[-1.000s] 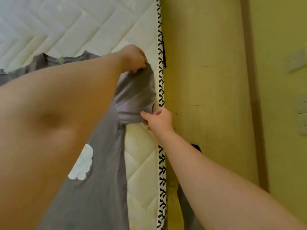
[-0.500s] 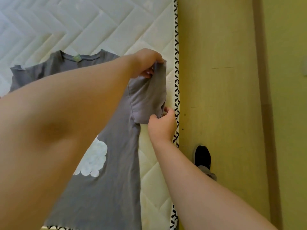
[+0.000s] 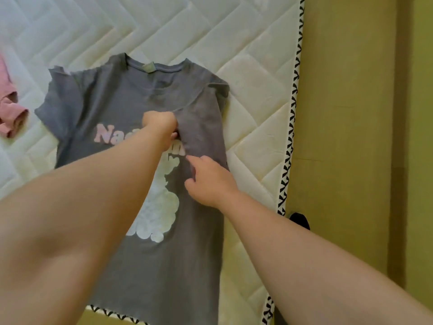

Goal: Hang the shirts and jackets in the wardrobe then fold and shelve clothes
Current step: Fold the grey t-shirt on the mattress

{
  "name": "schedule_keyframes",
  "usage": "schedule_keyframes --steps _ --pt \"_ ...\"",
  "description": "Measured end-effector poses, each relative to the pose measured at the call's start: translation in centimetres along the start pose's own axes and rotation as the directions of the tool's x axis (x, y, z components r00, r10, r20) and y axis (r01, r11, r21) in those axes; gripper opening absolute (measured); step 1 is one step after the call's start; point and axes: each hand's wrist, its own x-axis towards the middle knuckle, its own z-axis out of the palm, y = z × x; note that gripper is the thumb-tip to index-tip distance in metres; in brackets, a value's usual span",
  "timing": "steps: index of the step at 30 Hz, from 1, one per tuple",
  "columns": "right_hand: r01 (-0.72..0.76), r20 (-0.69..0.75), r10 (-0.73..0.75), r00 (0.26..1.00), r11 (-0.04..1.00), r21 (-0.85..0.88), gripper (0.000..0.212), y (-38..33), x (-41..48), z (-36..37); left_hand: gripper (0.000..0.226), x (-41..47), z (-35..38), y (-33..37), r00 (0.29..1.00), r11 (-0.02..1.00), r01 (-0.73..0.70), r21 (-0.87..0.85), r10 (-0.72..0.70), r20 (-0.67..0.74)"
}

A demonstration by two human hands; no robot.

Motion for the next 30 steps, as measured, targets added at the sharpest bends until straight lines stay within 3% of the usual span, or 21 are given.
schedule_keyframes --steps 2,4,8,13,17,20,23,26,28,30 --pt "0.019 -0.188 -0.007 0.982 0.998 0.065 0.044 0.2 0.7 -0.9 0.009 -0.1 -0.2 -1.0 0.999 0.996 0.039 -0.084 -0.041 -0.021" --pt "-0.009 -0.338 0.047 0.94 0.993 0.113 0.037 0.6 1.8 -2.5 0.022 -0.9 -0.2 -3.2 0.994 0.984 0.093 -0.155 -0.1 -0.039" --pt "-0.163 -0.406 0.239 0.882 0.963 0.212 0.037 1.0 5.2 -7.7 0.052 -4.6 0.6 -7.4 0.973 0.953 0.225 -0.205 -0.232 -0.011" --pt "-0.193 -0.305 0.208 0.93 0.978 0.08 0.039 0.5 8.0 -12.4 0.055 -9.3 1.1 -10.0 0.871 0.811 0.49 -0.321 -0.435 0.228" --pt "-0.16 -0.181 0.165 0.97 0.986 0.043 0.024 1.9 12.5 -13.3 0.031 -8.3 3.2 -11.0 0.876 0.822 0.481 -0.303 -0.461 0.139" --pt "-0.149 -0.081 0.148 0.986 0.989 -0.014 0.026 3.4 13.5 -14.2 0.009 -8.6 3.8 -11.7 0.859 0.789 0.488 -0.373 -0.511 0.042" --pt "-0.121 -0.082 0.106 0.991 0.97 -0.209 0.029 4.5 13.9 -16.5 0.009 -8.9 3.9 -11.0 0.864 0.775 0.417 -0.474 -0.5 -0.058" --pt "-0.094 -0.058 0.085 0.995 0.976 -0.197 0.023 4.3 14.2 -17.1 0.024 -9.5 4.4 -10.5 0.821 0.761 0.357 -0.542 -0.532 -0.207" --pt "-0.096 -0.027 0.093 0.995 0.989 -0.112 0.022 4.2 14.3 -17.0 0.038 -10.7 4.8 -10.3 0.756 0.668 0.411 -0.62 -0.63 -0.177" --pt "-0.083 0.019 0.086 0.996 0.988 -0.131 0.028 4.1 14.6 -17.0 0.048 -11.8 5.7 -10.2 0.752 0.578 0.472 -0.665 -0.658 -0.038"
